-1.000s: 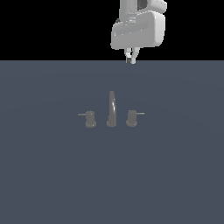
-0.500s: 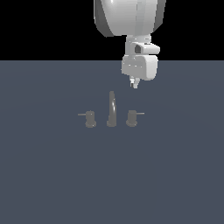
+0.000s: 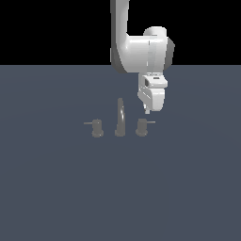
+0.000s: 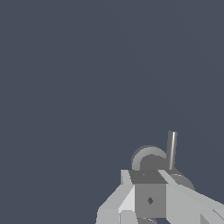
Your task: Turn on the faucet by rotating a designated handle.
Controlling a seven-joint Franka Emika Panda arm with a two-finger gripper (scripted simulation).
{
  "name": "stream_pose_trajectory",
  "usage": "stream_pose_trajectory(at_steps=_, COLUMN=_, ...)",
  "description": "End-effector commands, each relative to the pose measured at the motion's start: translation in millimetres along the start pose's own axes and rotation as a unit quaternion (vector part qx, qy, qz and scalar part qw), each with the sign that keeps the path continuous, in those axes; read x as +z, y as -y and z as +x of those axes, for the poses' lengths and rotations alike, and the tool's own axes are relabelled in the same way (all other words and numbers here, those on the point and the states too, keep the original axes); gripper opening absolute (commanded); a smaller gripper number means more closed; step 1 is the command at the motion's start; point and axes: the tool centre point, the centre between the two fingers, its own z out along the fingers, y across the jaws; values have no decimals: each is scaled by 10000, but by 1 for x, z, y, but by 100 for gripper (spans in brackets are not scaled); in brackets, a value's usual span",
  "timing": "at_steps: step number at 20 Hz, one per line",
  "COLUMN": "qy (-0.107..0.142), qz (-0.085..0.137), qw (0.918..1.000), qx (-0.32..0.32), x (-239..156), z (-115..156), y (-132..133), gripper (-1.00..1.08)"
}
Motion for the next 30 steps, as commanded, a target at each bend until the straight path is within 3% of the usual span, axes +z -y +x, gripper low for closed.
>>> stream_pose_trajectory(at_steps=1, qy=-6, qz=10, qw=9998, qx=186, x=15, z=4, y=2, gripper=-100)
stream_pose_trajectory(at_steps=14, qy=-8, qz=9, qw=9990, qx=450, x=38, z=9, y=3, gripper=-100)
stream_pose_trajectory(at_steps=24, qy=-9, qz=13, qw=9990, qx=455, x=38, z=23, y=-28, gripper=-100)
stream_pose_trajectory(at_steps=26, qy=-9, qz=57, qw=9991, qx=424, x=38, z=18, y=-20, gripper=-100)
stream_pose_trajectory(at_steps=30, qy=-9, qz=46, qw=9991, qx=432, x=38, z=16, y=-32, gripper=-100)
